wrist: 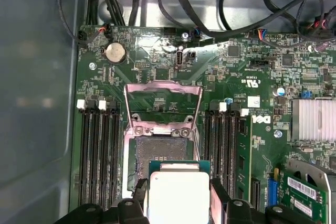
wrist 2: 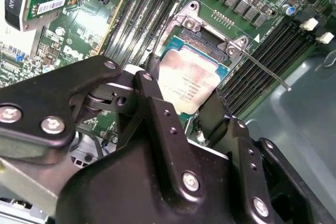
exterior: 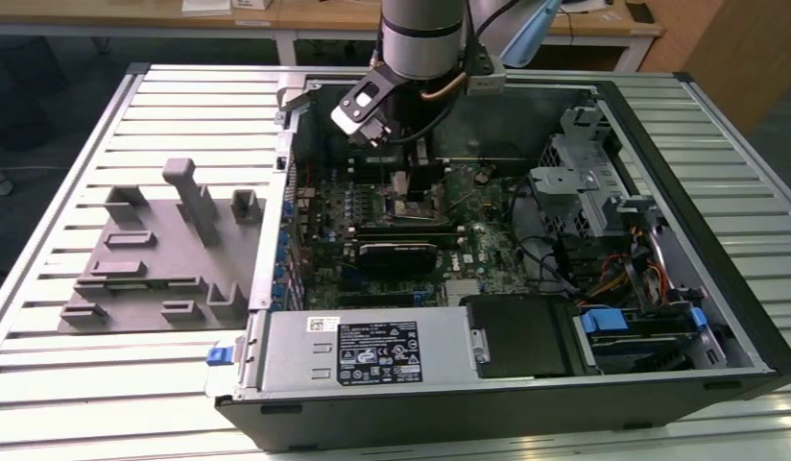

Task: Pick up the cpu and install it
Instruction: 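Place the cpu into insertion slot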

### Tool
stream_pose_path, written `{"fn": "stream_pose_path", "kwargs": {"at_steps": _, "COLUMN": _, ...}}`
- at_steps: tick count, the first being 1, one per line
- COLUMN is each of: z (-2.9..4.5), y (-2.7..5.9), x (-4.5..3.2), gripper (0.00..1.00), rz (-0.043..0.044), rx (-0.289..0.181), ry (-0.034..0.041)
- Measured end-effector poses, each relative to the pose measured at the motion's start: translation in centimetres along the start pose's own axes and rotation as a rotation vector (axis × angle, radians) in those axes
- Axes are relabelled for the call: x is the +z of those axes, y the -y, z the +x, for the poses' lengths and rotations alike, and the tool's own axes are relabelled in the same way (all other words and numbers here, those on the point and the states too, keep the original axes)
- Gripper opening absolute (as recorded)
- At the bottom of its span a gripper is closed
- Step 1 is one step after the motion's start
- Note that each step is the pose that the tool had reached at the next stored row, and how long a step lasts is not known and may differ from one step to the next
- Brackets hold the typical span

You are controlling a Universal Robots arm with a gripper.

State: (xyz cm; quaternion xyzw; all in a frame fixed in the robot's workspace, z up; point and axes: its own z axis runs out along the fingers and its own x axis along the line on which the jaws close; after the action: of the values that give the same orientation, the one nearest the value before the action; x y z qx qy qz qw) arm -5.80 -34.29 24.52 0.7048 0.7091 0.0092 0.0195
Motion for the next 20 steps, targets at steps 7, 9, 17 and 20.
{"fn": "stream_pose_path", "kwargs": {"at_steps": 7, "z": 0.09, "y": -0.02, "x": 0.50, "gripper": 0.54, "rz": -0.0001, "rx": -0.001, "ry": 0.0000}}
{"fn": "stream_pose_path", "kwargs": {"at_steps": 9, "z": 0.10, "y": -0.06, "x": 0.66, "gripper": 0.54, "rz": -0.0006, "rx": -0.003, "ry": -0.0002}}
{"fn": "stream_pose_path", "kwargs": {"at_steps": 17, "z": 0.12, "y": -0.30, "x": 1.35, "gripper": 0.54, "rz": -0.0067, "rx": -0.020, "ry": -0.0024}}
{"fn": "stream_pose_path", "kwargs": {"at_steps": 20, "z": 0.14, "y": -0.43, "x": 1.66, "gripper": 0.54, "rz": -0.0071, "rx": -0.024, "ry": -0.0025}}
